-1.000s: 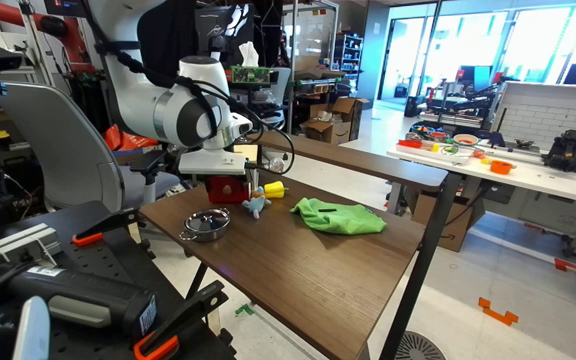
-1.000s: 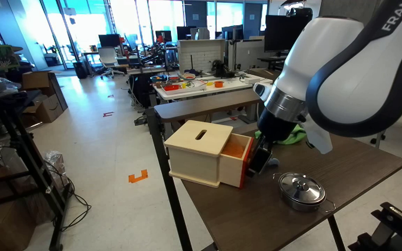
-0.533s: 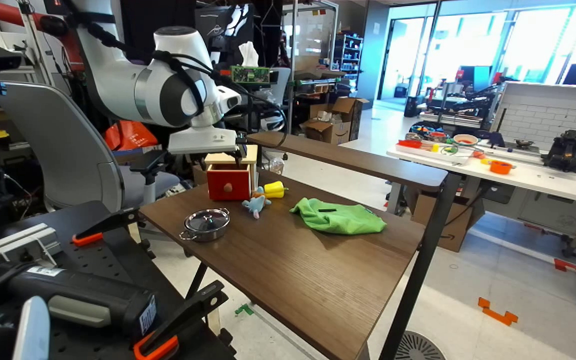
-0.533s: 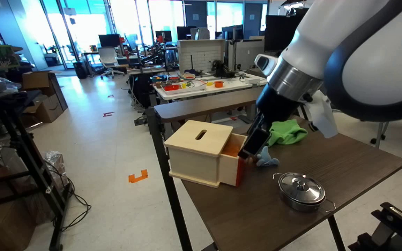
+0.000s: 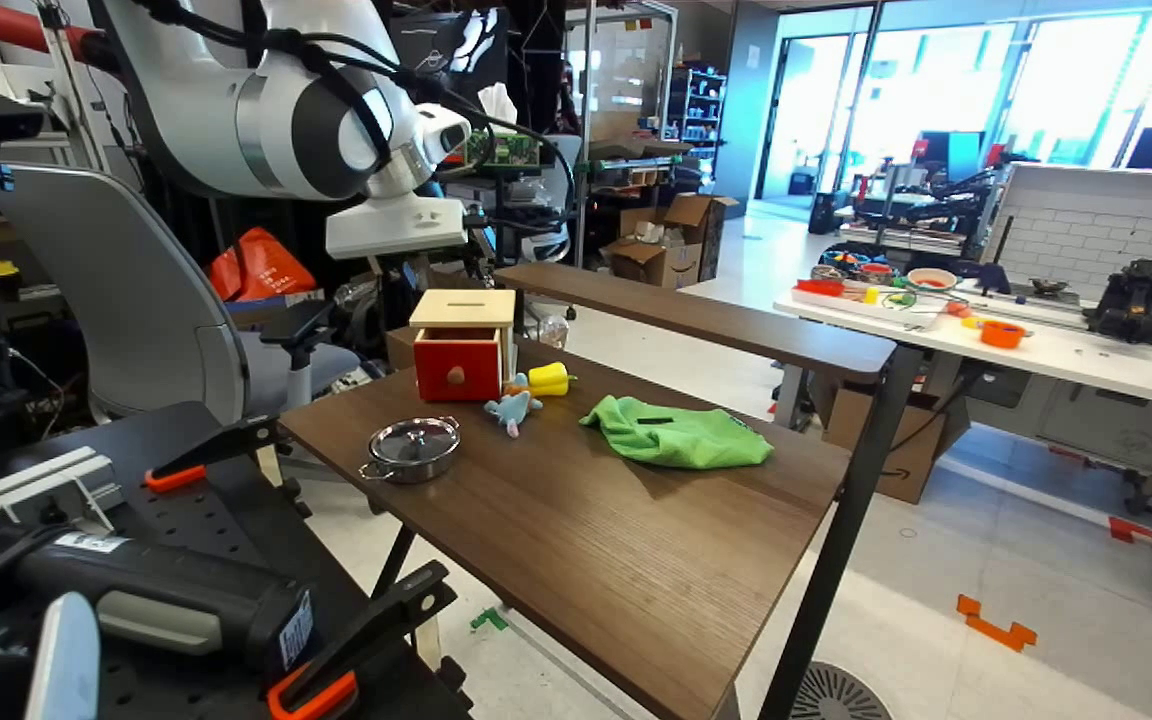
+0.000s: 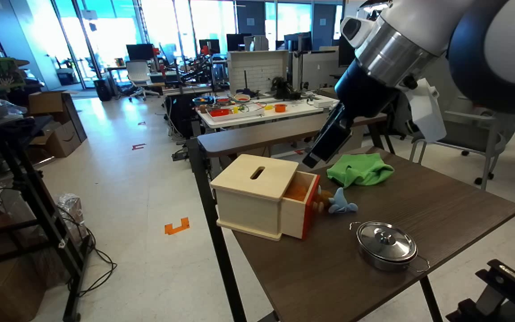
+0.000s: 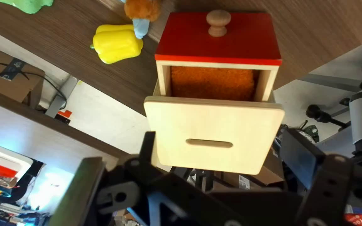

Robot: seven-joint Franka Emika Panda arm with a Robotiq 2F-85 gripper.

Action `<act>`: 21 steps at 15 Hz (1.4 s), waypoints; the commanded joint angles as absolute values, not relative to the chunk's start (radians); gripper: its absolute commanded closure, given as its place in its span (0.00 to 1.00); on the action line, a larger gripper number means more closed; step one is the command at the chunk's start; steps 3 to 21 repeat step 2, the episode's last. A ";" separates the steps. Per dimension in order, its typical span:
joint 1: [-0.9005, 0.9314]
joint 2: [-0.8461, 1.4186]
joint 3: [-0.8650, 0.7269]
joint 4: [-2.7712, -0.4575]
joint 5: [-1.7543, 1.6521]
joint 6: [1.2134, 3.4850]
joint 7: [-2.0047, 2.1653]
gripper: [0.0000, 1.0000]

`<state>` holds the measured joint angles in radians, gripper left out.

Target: Open the chest drawer

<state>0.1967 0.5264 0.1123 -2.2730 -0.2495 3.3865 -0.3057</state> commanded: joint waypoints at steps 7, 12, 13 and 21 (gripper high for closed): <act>0.197 0.519 0.107 -2.276 -0.265 3.385 -0.292 0.00; 0.197 0.519 0.107 -2.276 -0.265 3.385 -0.292 0.00; 0.197 0.519 0.107 -2.276 -0.265 3.385 -0.292 0.00; 0.197 0.519 0.107 -2.276 -0.265 3.385 -0.292 0.00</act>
